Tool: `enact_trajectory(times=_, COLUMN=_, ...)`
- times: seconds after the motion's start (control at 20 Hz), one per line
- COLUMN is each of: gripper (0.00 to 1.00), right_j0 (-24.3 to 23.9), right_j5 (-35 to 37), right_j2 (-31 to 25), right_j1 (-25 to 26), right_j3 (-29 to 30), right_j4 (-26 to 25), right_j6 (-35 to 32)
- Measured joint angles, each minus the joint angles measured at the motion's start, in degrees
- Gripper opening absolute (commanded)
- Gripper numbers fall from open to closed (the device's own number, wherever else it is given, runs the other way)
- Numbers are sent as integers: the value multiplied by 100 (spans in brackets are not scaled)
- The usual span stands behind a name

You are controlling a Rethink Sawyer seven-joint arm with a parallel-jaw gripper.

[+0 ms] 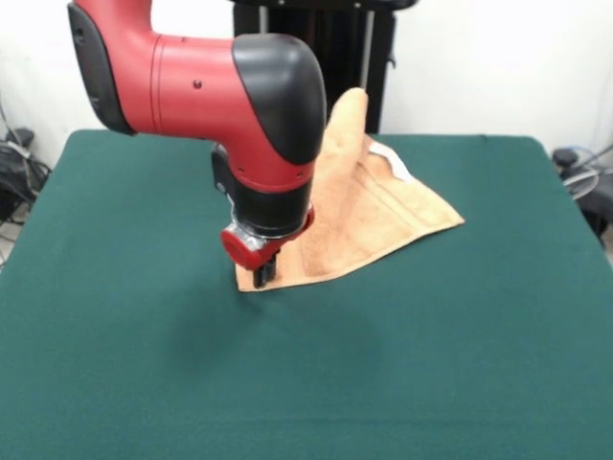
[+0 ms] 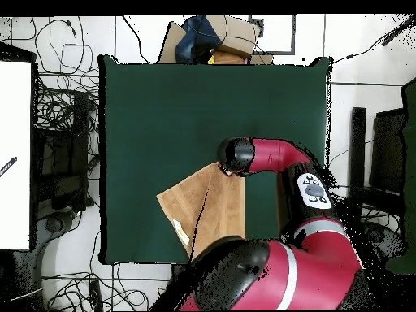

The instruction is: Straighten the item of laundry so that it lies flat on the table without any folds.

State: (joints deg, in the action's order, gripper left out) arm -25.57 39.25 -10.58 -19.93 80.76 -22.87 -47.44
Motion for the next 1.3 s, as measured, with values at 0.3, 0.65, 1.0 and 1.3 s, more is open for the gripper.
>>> enact_trajectory(times=0.3, gripper=0, right_j0=-188, right_j5=87, right_j2=-191, right_j1=11, right_j3=-110, right_j4=-216, right_j6=0)
enact_trajectory(times=0.65, gripper=0, right_j0=-385, right_j5=130, right_j2=-392, right_j1=32, right_j3=-277, right_j4=-502, right_j6=0)
enact_trajectory(times=1.0, gripper=0, right_j0=-529, right_j5=203, right_j2=-569, right_j1=60, right_j3=-426, right_j4=-743, right_j6=0)
enact_trajectory(times=1.3, gripper=0, right_j0=-687, right_j5=224, right_j2=-742, right_j1=71, right_j3=-471, right_j4=-879, right_j6=0)
